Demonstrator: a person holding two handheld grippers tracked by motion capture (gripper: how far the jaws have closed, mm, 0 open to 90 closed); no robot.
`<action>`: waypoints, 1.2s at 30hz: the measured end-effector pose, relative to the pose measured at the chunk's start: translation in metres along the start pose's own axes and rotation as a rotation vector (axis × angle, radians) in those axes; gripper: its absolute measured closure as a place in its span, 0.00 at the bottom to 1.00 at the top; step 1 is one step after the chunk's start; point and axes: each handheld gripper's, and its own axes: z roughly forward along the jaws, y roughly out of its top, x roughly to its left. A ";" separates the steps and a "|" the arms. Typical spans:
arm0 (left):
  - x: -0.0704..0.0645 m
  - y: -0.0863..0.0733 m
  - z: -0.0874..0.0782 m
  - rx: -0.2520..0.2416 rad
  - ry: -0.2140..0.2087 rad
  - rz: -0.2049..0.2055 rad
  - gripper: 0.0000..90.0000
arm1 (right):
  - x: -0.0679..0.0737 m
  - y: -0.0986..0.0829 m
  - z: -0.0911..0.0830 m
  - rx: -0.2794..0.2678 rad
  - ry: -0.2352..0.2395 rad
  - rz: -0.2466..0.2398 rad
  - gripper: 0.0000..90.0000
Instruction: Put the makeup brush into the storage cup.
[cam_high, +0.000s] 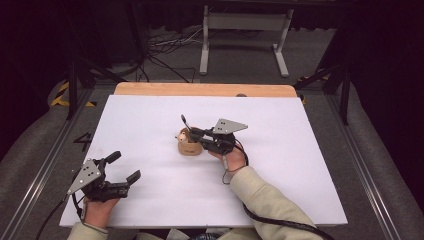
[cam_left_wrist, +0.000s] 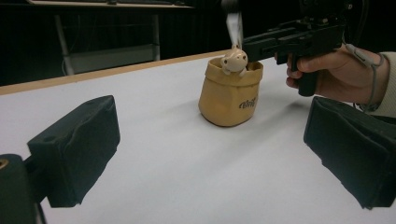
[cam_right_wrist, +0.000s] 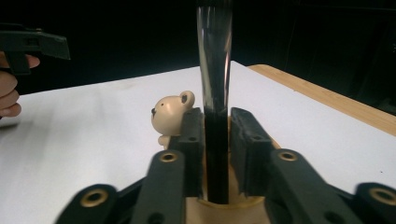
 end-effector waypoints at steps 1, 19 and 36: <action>0.000 0.000 0.000 0.001 0.000 -0.001 0.05 | 0.000 0.000 -0.001 -0.008 0.000 0.005 0.76; 0.000 0.003 0.002 -0.008 -0.006 0.001 0.04 | -0.005 0.022 -0.040 -0.008 -0.031 0.021 0.13; -0.002 0.007 -0.001 -0.015 -0.021 0.025 0.03 | -0.006 0.034 -0.103 -0.006 -0.063 0.008 0.00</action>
